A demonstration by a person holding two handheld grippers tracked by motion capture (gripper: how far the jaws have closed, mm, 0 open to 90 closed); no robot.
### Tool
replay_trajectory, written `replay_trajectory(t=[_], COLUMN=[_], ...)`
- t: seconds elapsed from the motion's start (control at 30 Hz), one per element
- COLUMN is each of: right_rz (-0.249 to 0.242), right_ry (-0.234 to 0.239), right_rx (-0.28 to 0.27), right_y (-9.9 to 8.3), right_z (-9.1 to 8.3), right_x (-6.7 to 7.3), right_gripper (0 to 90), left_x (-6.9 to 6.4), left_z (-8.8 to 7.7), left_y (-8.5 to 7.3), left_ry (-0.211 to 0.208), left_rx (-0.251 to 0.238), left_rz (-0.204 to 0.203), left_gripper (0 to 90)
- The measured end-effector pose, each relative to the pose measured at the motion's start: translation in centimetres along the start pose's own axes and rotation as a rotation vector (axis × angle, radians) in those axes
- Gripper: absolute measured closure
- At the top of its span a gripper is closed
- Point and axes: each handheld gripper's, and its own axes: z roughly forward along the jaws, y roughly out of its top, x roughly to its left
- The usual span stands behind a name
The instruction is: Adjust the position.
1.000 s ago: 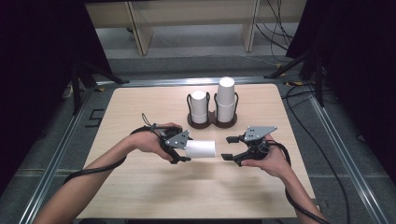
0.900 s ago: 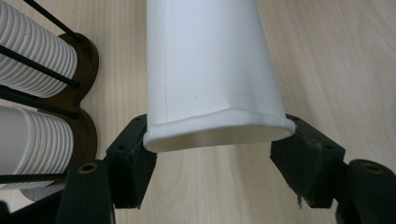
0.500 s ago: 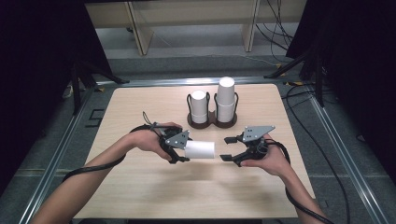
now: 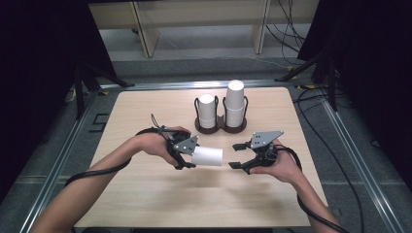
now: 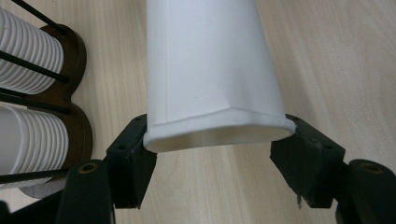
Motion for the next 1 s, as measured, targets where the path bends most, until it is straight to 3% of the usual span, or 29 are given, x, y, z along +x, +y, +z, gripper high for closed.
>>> replay_trajectory(t=[0.3, 0.63, 1.0], right_rz=[0.012, -0.012, -0.014], right_ry=[0.004, 0.007, 0.002], right_rx=[0.012, 0.015, 0.026], right_y=[0.01, 0.21, 0.29], right_z=[0.05, 0.2, 0.29], right_x=[0.07, -0.07, -0.03], right_gripper=[29.3, 29.0, 29.1], left_x=[0.18, 0.27, 0.34], left_z=[-0.01, -0.02, 0.01], left_y=[0.28, 0.79, 0.94], left_ry=[-0.007, -0.021, -0.026], left_rx=[0.037, 0.082, 0.125], left_rz=[0.011, 0.034, 0.032], left_gripper=[31.9, 31.9, 32.2])
